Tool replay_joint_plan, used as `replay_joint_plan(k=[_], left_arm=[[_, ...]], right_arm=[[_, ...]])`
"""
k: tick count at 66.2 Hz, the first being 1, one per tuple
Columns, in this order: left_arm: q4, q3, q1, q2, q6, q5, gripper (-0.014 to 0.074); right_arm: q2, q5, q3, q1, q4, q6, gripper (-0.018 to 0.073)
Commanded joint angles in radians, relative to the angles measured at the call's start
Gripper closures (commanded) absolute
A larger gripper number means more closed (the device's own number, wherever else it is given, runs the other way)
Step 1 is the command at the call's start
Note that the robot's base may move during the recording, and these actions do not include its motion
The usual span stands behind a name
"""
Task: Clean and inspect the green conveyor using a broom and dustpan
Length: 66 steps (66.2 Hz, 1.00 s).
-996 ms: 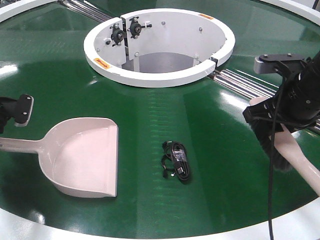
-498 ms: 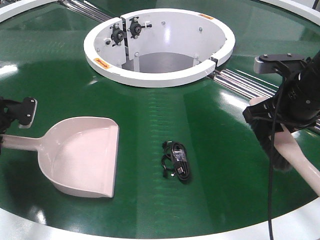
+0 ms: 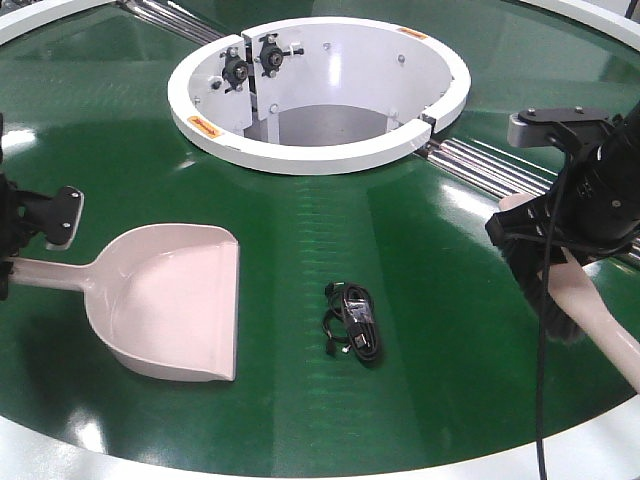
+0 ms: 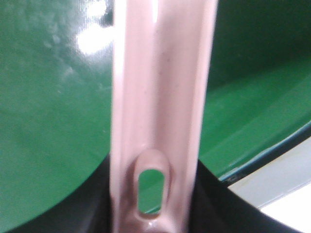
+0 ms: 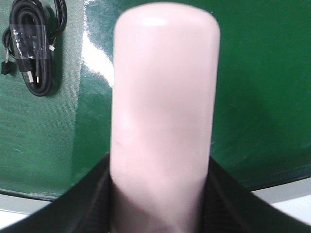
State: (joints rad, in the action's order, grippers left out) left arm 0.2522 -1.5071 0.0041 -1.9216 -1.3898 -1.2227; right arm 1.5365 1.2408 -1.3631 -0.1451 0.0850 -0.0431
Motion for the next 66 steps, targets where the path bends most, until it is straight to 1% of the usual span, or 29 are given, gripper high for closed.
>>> replay_joint_plan(k=[1, 14, 25, 32, 36, 66], left_arm=[[-0.005, -0.03, -0.041, 0.056, 0.02, -0.037, 0.0604], [0.023, -0.03, -0.104, 0.056, 0.112, -0.037, 0.0604], [0.024, -0.03, -0.153, 0.056, 0.14, -0.037, 0.0604], [0.048, -0.03, -0.187, 0.056, 0.166, -0.037, 0.0604], [0.048, -0.03, -0.202, 0.056, 0.167, -0.037, 0.0604], [0.047, -0.038, -0.288, 0.056, 0.237, -0.037, 0.0604]], right_arm=[[-0.042, 0.048, -0.024, 0.0, 0.001, 0.0, 0.0563], [-0.042, 0.048, -0.024, 0.0, 0.001, 0.0, 0.0563], [-0.042, 0.048, -0.024, 0.0, 0.001, 0.0, 0.0563], [-0.042, 0.048, -0.024, 0.0, 0.001, 0.0, 0.0563], [-0.042, 0.048, -0.024, 0.0, 0.001, 0.0, 0.0563], [-0.042, 0.049, -0.024, 0.0, 0.002, 0.0, 0.0563]])
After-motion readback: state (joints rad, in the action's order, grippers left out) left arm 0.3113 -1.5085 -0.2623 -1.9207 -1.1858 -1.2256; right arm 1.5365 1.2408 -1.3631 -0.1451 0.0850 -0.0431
